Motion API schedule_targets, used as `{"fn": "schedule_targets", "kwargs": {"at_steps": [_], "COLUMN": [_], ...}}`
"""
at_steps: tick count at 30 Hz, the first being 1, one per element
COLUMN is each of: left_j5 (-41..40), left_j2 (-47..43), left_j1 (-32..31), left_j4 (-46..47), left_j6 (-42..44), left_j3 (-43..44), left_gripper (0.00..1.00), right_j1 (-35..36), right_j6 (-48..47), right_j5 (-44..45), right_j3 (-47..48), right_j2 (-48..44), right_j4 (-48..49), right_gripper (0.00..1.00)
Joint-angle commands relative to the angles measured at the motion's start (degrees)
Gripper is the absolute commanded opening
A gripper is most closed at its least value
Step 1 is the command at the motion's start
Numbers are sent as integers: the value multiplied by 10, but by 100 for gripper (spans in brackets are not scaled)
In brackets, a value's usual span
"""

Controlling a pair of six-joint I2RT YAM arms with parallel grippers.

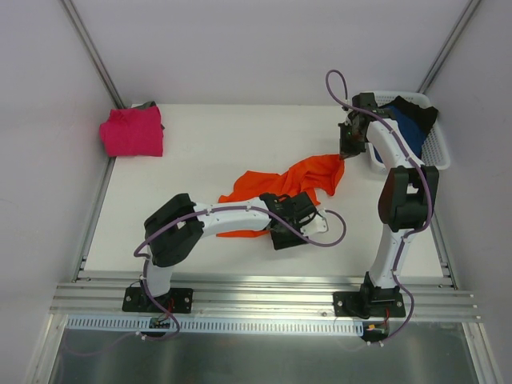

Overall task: Fold and stack the t-shirts
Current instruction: Flatten the tshirt out

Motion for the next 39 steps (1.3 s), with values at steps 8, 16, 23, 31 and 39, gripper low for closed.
{"fn": "schedule_targets", "kwargs": {"at_steps": [8,16,23,31,39], "left_j5": [-3,-28,-123,-148,-171], "left_j2": [18,10,-102,-271,-352], "left_j1": [11,17,41,141,210], "left_j4": [20,28,23,-6,-5], "left_j6": [18,19,47,156,218], "left_j3": [-15,-13,-22,-19,51], "left_gripper": [17,0,0,0,0], "right_j1": [6,8,6,7,17], "right_j6": [-5,-5,-2,5,-5], "right_j5": [14,14,4,-7,-8], "right_j3": [-5,-5,10,14,54], "right_j2": [-34,-41,-83,-150,-226], "right_j4": [1,0,-2,8,21], "right_gripper": [1,1,1,1,1]}}
